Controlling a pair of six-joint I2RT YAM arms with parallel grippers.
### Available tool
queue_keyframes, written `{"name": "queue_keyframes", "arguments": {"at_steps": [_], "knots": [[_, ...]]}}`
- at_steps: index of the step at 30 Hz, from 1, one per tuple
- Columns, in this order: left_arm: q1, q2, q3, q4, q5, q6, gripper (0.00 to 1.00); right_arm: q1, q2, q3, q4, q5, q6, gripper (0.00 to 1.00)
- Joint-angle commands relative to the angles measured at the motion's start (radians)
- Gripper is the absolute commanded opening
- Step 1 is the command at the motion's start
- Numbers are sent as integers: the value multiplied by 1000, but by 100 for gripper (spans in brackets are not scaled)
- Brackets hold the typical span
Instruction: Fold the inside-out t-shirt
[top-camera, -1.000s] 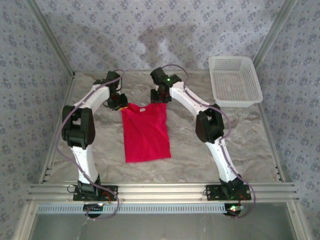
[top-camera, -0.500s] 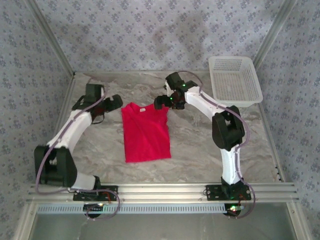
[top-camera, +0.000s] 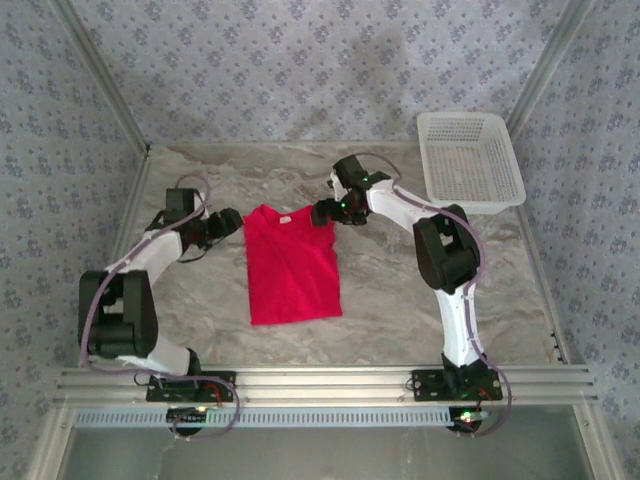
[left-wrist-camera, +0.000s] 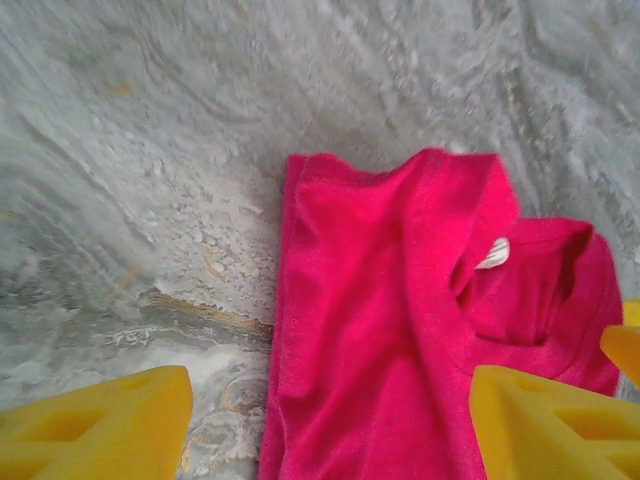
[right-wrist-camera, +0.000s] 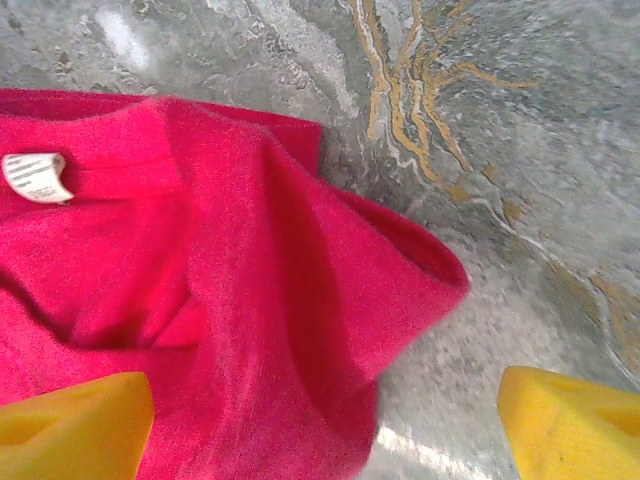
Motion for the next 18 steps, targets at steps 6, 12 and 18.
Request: {"name": "queue_keyframes", "arguments": {"at_steps": [6,12,18], "knots": [[0,115,17,43,101,-16,65,52,132,114,14,-36,49,72],[-5,156,5,69,116,-26,56,87,167,99,8,44,115,54],[-19,197,24,92,119,-38,54,91,172,69,29,30,134,32]]}}
